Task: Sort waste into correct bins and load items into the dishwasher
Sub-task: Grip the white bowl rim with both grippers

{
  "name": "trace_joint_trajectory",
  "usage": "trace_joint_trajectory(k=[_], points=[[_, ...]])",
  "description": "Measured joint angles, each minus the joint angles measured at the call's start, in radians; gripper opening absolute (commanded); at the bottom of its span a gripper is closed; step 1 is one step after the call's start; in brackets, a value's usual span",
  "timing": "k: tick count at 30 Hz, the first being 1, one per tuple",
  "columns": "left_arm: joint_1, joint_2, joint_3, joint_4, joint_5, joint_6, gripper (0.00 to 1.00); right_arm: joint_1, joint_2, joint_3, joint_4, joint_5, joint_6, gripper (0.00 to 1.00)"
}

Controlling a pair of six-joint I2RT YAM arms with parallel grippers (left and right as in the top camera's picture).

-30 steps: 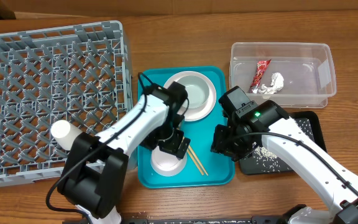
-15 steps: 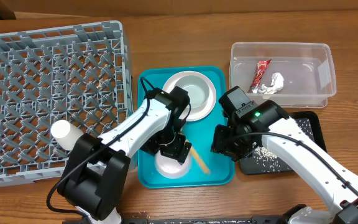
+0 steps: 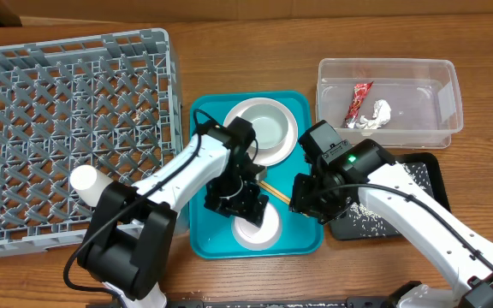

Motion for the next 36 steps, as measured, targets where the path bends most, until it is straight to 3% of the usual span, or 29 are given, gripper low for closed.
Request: trace_joint_trajectory(k=[3,4,5,8,12,19,28,36], points=[[0.058,-0.002,0.0,0.008,-0.014,-0.016,0.79,0.006,0.015,0.0,0.012,0.0,0.003,0.39],[0.076,-0.003,0.0,0.009,-0.028,-0.03,0.74,0.008,0.023,-0.001,0.016,0.0,0.007,0.36],[0.101,-0.008,0.0,0.007,-0.06,-0.059,0.61,0.012,0.04,-0.006,0.024,0.0,0.012,0.3],[0.128,-0.013,0.0,-0.008,-0.158,-0.148,0.36,0.04,0.084,-0.032,0.042,0.0,0.033,0.26],[0.119,-0.013,0.0,-0.021,-0.221,-0.208,0.26,0.064,0.094,-0.075,0.051,0.0,0.071,0.11],[0.078,-0.013,-0.029,0.006,-0.286,-0.287,0.3,0.084,0.094,-0.185,0.224,-0.065,0.121,0.11],[-0.023,-0.014,-0.065,0.087,-0.286,-0.293,0.32,0.084,0.098,-0.22,0.287,-0.072,0.153,0.11],[-0.032,-0.014,-0.067,0.093,-0.305,-0.308,0.36,0.084,0.171,-0.227,0.343,-0.112,0.149,0.07]])
